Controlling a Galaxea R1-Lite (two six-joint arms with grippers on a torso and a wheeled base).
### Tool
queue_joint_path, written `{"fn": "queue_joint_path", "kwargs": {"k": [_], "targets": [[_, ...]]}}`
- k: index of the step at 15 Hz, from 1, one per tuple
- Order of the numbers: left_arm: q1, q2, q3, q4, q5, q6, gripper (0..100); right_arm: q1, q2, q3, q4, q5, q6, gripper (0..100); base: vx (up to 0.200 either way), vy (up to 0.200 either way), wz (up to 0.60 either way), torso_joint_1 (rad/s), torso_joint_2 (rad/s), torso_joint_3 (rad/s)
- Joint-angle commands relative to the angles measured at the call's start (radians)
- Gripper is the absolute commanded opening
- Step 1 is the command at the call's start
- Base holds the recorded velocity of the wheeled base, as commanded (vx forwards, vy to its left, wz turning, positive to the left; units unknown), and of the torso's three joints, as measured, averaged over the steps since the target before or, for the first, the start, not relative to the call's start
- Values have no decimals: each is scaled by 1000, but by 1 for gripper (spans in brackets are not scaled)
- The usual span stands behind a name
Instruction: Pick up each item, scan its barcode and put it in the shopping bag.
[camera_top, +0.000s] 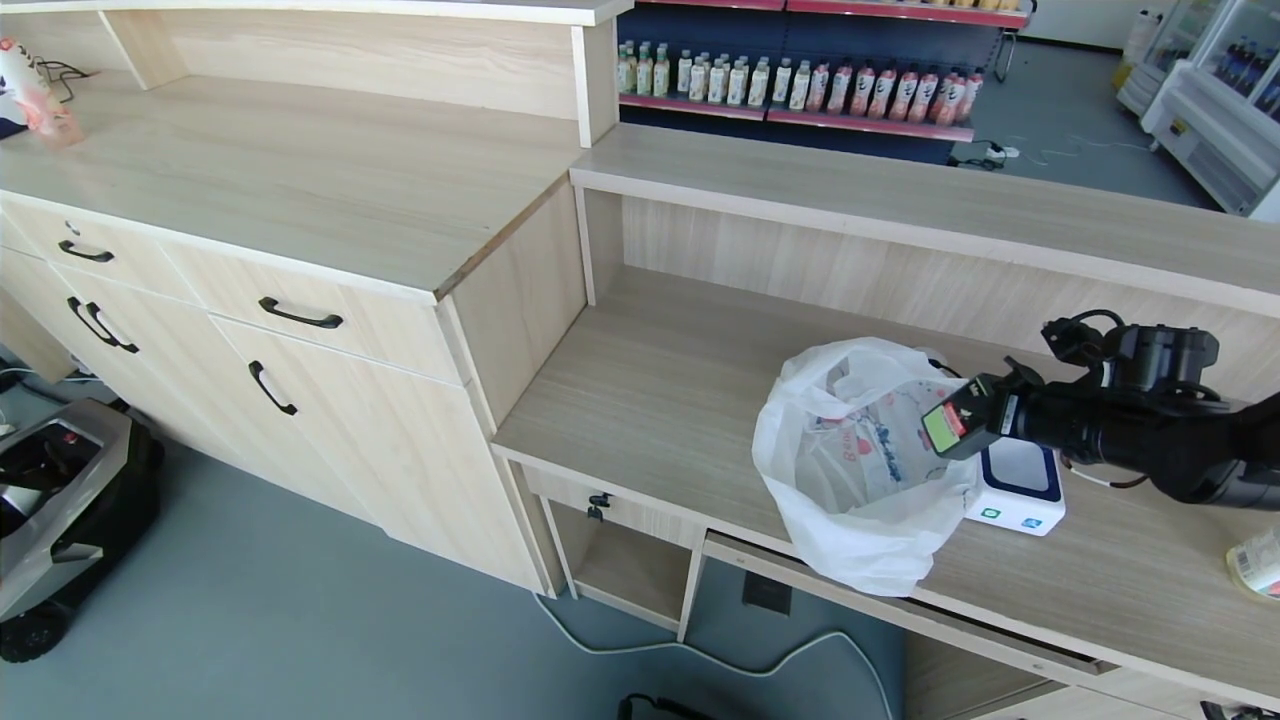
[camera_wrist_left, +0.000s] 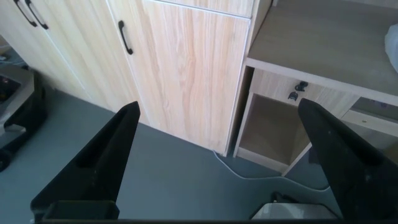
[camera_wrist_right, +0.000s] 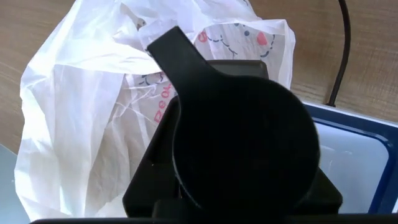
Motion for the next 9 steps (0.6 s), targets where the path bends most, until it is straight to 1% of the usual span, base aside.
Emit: {"fn": "queue_joint_path", "kwargs": {"k": [1, 9], "targets": [[0, 0, 0, 0, 0, 0, 100, 0, 4, 0, 0, 0, -1, 0, 0, 0, 0, 0, 0, 0], [0, 0, 0, 0, 0, 0, 100, -40, 17, -1, 0, 4, 3, 0, 0, 0, 0, 0, 0, 0]]}}
